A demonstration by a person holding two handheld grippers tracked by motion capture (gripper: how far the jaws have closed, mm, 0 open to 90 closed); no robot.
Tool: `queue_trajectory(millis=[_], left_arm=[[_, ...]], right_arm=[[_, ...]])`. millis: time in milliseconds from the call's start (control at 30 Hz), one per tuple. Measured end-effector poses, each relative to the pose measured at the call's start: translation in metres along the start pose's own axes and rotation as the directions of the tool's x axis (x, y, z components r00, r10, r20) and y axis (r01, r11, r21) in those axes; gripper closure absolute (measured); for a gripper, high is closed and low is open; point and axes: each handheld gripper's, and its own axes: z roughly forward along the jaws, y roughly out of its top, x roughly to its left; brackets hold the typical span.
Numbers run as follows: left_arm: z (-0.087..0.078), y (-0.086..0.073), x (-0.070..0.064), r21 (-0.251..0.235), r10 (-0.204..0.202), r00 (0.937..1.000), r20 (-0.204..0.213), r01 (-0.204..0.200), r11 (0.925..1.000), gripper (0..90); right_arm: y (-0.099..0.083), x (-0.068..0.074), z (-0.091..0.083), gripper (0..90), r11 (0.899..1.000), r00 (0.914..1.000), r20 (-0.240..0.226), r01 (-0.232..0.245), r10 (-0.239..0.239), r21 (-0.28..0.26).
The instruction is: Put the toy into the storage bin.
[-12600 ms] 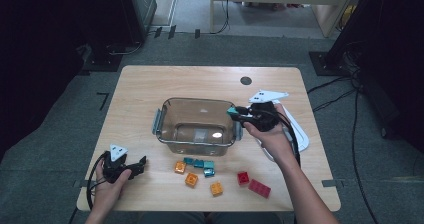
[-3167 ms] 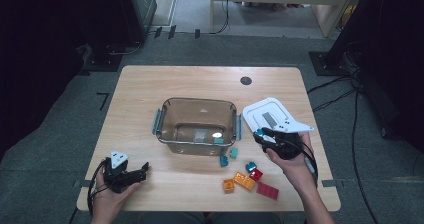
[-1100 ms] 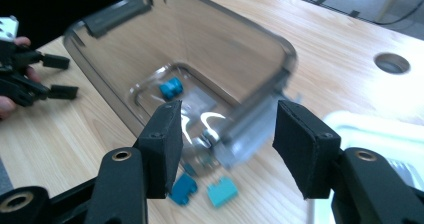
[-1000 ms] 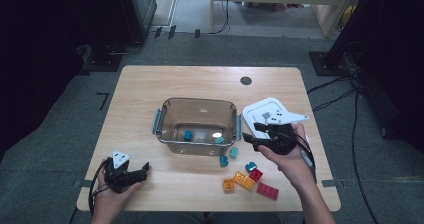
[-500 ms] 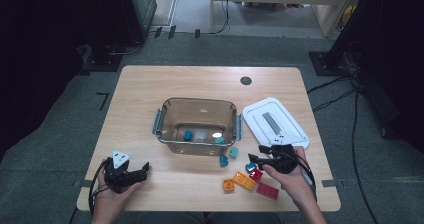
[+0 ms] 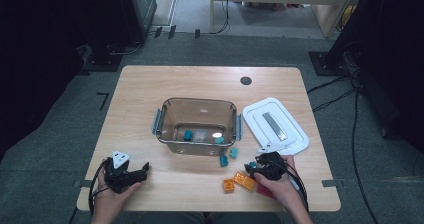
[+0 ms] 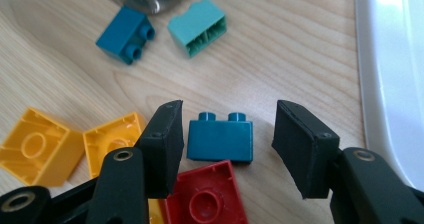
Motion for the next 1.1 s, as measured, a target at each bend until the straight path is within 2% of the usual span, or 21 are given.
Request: queue_trajectory(millis=[100, 233, 367, 533, 633, 667, 800, 1100], left_arm=[[0.0, 0.0, 0.0, 0.0, 0.0, 1.0, 0.0, 0.0, 1.0, 10.3], [0.0, 0.0, 0.0, 0.0, 0.0, 1.0, 0.0, 0.0, 1.0, 10.3], [0.0, 0.0, 0.0, 0.0, 0.0, 1.0, 0.0, 0.0, 1.0, 10.3], [0.0, 0.0, 0.0, 0.0, 0.0, 1.0, 0.0, 0.0, 1.0, 10.3], [0.0, 0.0, 0.0, 0.0, 0.0, 1.0, 0.0, 0.0, 1.0, 10.3], [0.0, 0.0, 0.0, 0.0, 0.0, 1.0, 0.0, 0.0, 1.0, 10.3], [0.0, 0.0, 0.0, 0.0, 0.0, 1.0, 0.0, 0.0, 1.0, 10.3], [0.0, 0.0, 0.0, 0.0, 0.0, 1.0, 0.0, 0.0, 1.0, 10.3]], right_arm=[[-0.001, 0.004, 0.003, 50.5, 0.999, 0.9988, 0.038, 0.028, -0.029, 0.029], [0.0, 0.001, 0.003, 59.0, 1.0, 0.9987, 0.05, 0.008, -0.009, 0.019], [0.002, -0.004, 0.005, 59.4, 1.0, 0.9986, 0.052, -0.001, 0.001, -0.006], [0.006, -0.011, 0.009, 57.7, 0.998, 0.997, 0.076, -0.006, 0.011, -0.066], [0.005, -0.013, 0.013, 53.7, 0.999, 0.9957, 0.092, -0.009, 0.014, -0.052], [0.004, -0.012, 0.014, 53.4, 0.999, 0.9951, 0.099, 0.004, 0.001, -0.049], [0.003, -0.011, 0.013, 59.7, 0.998, 0.9927, 0.12, 0.02, -0.013, -0.059], [0.009, -0.018, -0.001, 59.7, 0.991, 0.9968, 0.074, -0.02, 0.031, -0.135]])
